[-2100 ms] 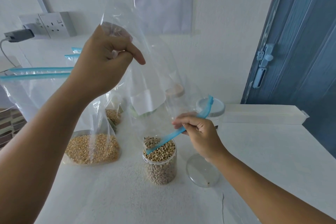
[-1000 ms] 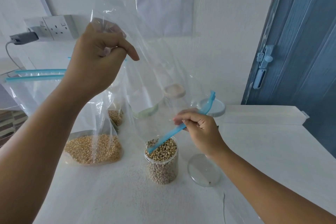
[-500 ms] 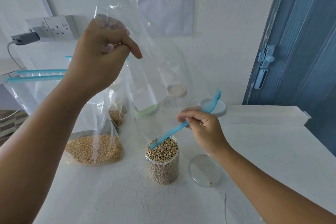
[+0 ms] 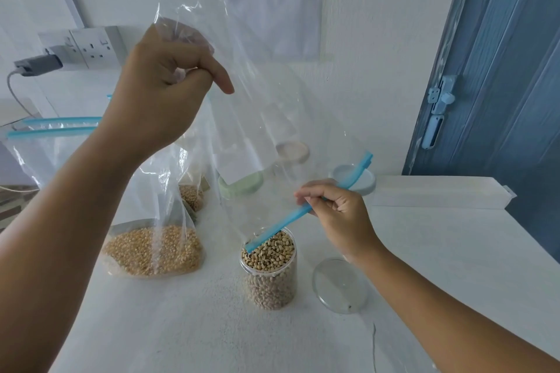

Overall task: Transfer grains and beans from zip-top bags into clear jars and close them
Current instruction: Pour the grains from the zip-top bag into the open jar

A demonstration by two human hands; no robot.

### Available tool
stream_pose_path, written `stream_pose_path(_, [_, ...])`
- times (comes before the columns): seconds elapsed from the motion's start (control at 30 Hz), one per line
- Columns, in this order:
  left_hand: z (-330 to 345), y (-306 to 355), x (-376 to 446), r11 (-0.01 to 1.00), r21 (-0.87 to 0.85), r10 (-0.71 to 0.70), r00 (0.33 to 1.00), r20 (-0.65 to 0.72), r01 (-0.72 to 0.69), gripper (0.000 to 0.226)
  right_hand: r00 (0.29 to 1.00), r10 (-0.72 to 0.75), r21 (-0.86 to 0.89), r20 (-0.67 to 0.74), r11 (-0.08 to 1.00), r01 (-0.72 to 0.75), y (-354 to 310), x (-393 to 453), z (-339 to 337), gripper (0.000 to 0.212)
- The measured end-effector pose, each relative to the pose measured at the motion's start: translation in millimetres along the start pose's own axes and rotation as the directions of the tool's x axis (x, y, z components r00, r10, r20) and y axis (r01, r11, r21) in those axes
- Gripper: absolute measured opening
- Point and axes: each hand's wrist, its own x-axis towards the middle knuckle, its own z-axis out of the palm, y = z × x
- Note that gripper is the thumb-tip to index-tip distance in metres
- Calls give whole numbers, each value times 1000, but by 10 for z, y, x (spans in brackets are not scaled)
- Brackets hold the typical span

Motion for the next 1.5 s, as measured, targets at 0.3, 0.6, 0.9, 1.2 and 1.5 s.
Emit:
stream_pose_path(0.3, [37,-72,-79,997,-28,-63,994,91,66,47,999,35,-8,-10,999,-35,68,-8,-22,32])
stream_pose_path(0.6, [39,-132,-119,999,-9,-49,996,80,50,49,995,100,1,27,995,-100,24,-27,29,45])
stream_pose_path(0.9, [-23,-148,-54,999,3,-40,999,5,40,45,1000,17,13,-8,1000,-17,-38,61,23,25])
stream_pose_path(1.2, [42,-149,-67,999,-13,-50,997,54,51,43,1000,8,-74,-21,997,-10,25,46,12,22])
stream_pose_path(1.5, [77,-135,-73,999,-7,-36,997,71,37,42,1000,-21,-100,0,995,21,57,56,44,36])
